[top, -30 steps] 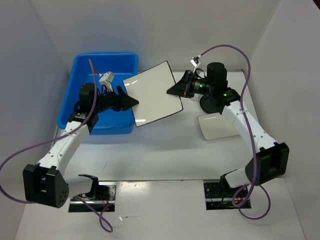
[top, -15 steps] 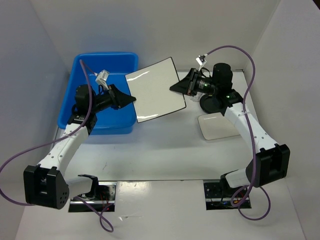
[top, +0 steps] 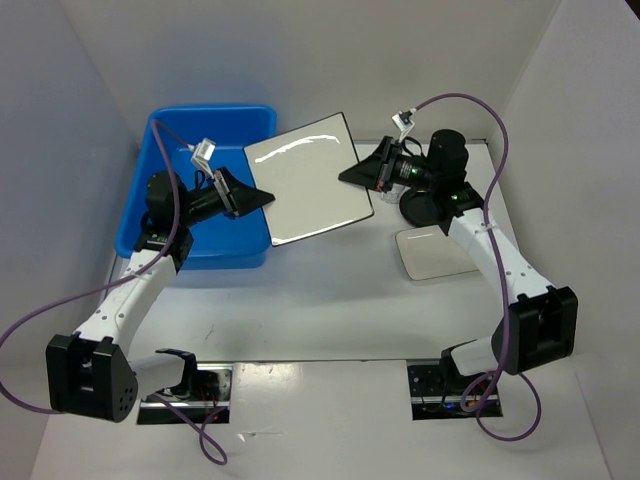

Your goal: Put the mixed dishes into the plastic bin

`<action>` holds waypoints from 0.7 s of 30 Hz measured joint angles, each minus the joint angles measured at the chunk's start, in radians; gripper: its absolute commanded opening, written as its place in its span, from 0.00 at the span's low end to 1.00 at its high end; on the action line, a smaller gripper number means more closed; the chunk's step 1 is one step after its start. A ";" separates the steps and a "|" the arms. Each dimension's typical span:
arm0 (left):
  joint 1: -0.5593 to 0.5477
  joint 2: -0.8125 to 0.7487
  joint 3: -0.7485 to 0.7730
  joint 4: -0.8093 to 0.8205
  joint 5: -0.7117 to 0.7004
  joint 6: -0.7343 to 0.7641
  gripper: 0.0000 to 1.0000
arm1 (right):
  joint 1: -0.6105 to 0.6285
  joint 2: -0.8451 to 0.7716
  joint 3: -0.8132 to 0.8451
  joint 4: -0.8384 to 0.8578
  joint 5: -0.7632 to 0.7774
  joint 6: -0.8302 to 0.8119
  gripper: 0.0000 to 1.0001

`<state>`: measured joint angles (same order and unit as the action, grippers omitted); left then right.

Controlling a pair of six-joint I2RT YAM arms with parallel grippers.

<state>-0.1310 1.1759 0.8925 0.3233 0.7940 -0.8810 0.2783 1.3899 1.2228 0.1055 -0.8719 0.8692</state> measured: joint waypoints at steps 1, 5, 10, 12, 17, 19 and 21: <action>0.000 0.000 0.000 0.004 0.003 -0.008 0.31 | -0.002 0.000 -0.006 0.011 -0.005 0.005 0.00; 0.000 0.000 0.000 0.006 0.014 -0.014 0.31 | -0.007 0.000 -0.032 0.043 -0.021 0.033 0.00; -0.014 0.000 0.000 0.031 0.016 -0.018 0.41 | 0.005 0.000 -0.059 0.069 -0.054 0.077 0.00; -0.018 0.000 0.000 0.043 0.024 -0.035 0.30 | 0.014 0.000 -0.068 0.074 -0.076 0.086 0.00; -0.018 -0.002 0.002 0.075 0.050 -0.099 0.00 | 0.006 0.003 -0.073 0.080 -0.069 0.061 0.00; -0.018 -0.001 0.002 0.074 0.052 -0.108 0.00 | 0.005 0.003 -0.073 0.080 -0.070 0.054 0.00; -0.018 -0.001 0.002 0.072 0.048 -0.115 0.00 | 0.005 0.004 -0.073 0.075 -0.068 0.046 0.00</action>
<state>-0.1493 1.1748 0.8948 0.3958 0.8425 -0.9958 0.2832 1.3937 1.1496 0.1802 -0.9401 0.9154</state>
